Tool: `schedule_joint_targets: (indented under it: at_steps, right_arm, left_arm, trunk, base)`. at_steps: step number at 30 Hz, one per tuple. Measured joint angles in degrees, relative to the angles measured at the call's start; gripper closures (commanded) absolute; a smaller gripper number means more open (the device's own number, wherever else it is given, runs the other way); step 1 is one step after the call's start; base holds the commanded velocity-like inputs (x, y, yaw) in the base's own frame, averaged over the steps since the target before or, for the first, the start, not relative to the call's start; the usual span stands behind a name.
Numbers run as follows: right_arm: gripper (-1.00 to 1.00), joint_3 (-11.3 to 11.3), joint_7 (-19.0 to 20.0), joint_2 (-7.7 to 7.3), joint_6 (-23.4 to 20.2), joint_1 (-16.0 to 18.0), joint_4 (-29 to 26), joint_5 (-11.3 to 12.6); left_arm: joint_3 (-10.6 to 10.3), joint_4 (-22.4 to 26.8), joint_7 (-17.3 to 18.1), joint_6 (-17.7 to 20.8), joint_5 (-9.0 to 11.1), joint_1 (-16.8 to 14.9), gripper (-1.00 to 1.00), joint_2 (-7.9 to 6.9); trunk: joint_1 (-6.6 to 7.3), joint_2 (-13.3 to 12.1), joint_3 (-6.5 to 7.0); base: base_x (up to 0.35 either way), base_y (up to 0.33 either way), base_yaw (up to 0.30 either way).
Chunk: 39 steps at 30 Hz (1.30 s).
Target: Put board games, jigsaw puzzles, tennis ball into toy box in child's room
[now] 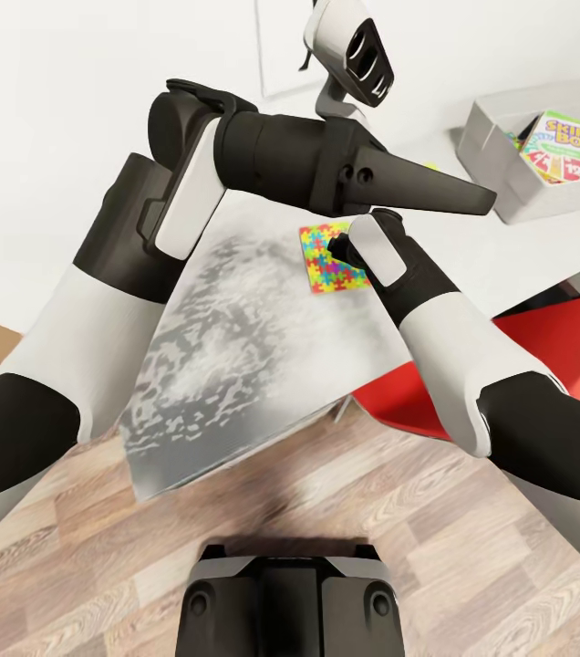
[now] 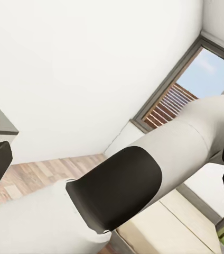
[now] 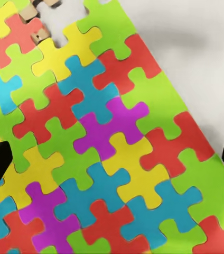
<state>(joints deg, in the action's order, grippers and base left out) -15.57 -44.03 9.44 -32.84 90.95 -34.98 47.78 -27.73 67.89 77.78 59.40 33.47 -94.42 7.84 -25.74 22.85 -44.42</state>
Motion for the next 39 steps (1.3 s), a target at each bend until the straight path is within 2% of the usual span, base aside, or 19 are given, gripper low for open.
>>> schedule_joint_targets:
  at_steps: [11, 25, 32, 39]
  right_arm:
    - [-1.0, 0.0, 0.0, 0.0, -0.02, 0.0, 0.01, -0.09]
    - [-1.0, -0.02, -0.07, 0.06, 0.05, -0.09, -0.1, -0.17]
    - [-1.0, -0.07, 0.03, 0.08, 0.11, -0.09, -0.06, -0.09]
    - [-1.0, -0.1, 0.03, 0.09, 0.17, -0.09, -0.08, -0.01]
  left_arm:
    - [0.0, -0.36, -0.09, 0.01, -0.05, 0.0, -1.0, 0.07]
    - [0.03, -0.79, -0.11, -0.06, -0.06, 0.0, -1.0, 0.07]
    - [0.08, -0.79, -1.87, 0.03, 0.02, 0.0, -1.0, 0.07]
    - [0.08, -0.79, -2.18, 0.05, 0.02, 0.0, -1.0, 0.07]
  trunk:
    - [0.0, 0.0, 0.0]
    - [0.01, 0.01, 0.0]
    - [0.0, 0.0, 0.0]
    - [0.0, 0.0, 0.0]
  base:
    - [-0.124, 0.067, 0.0]
    - [-0.009, 0.005, 0.0]
    - [-0.137, 0.055, 0.0]
    - [-0.135, 0.023, 0.0]
